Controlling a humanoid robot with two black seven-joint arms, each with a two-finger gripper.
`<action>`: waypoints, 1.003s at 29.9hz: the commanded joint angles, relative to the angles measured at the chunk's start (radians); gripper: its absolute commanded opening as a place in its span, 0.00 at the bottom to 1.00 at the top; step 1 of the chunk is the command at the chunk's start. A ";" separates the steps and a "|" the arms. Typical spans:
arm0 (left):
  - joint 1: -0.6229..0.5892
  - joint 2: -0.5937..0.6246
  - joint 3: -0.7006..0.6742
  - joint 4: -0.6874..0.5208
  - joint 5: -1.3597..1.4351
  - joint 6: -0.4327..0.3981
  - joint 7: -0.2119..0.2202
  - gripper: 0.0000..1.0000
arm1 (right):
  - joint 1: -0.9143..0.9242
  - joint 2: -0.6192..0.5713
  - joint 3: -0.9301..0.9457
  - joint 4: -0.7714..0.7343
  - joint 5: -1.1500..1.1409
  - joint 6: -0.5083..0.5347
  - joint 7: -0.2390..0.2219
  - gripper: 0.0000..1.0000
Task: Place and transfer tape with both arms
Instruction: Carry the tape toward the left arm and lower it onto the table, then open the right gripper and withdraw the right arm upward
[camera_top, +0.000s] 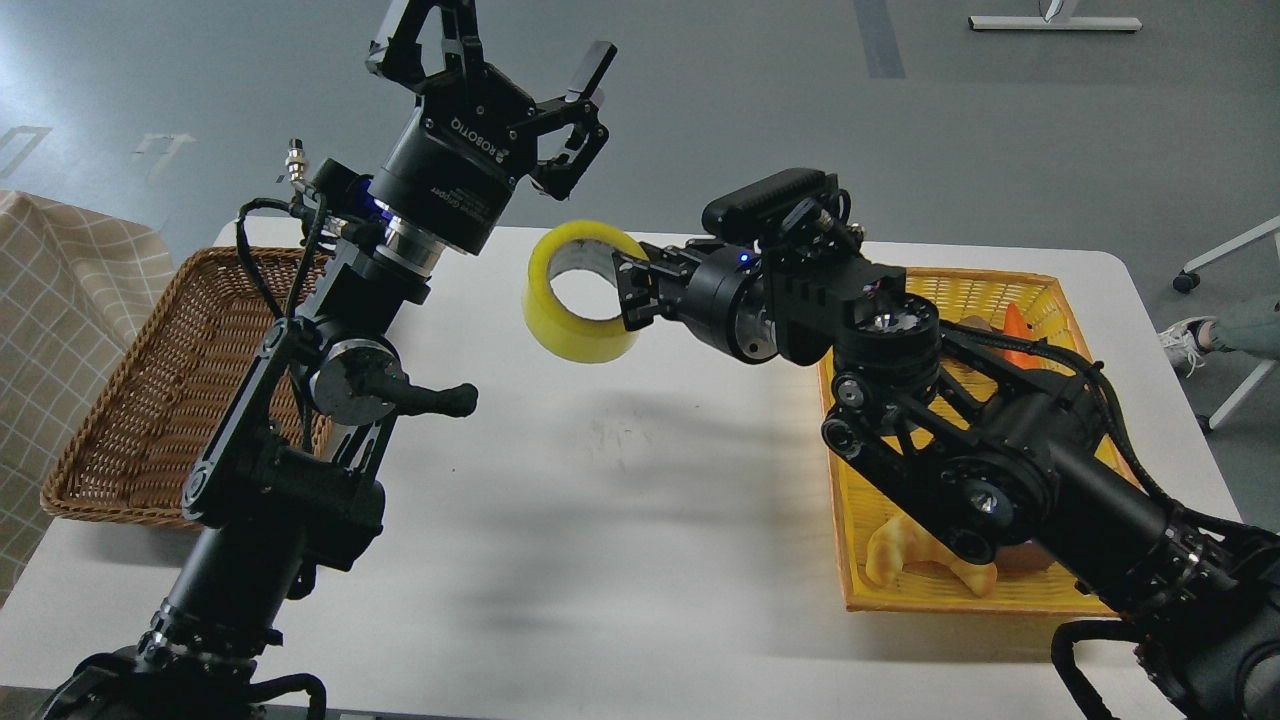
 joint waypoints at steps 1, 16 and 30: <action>-0.001 0.000 0.000 -0.001 0.001 0.000 0.000 0.98 | -0.005 0.002 -0.087 -0.075 -0.009 0.000 0.001 0.08; 0.002 0.003 -0.008 -0.001 0.001 0.000 0.000 0.98 | -0.055 0.002 -0.121 -0.098 -0.009 0.000 -0.006 0.09; 0.003 0.008 -0.015 -0.001 -0.001 0.000 0.000 0.98 | -0.106 0.002 -0.112 -0.095 0.002 0.000 -0.014 0.34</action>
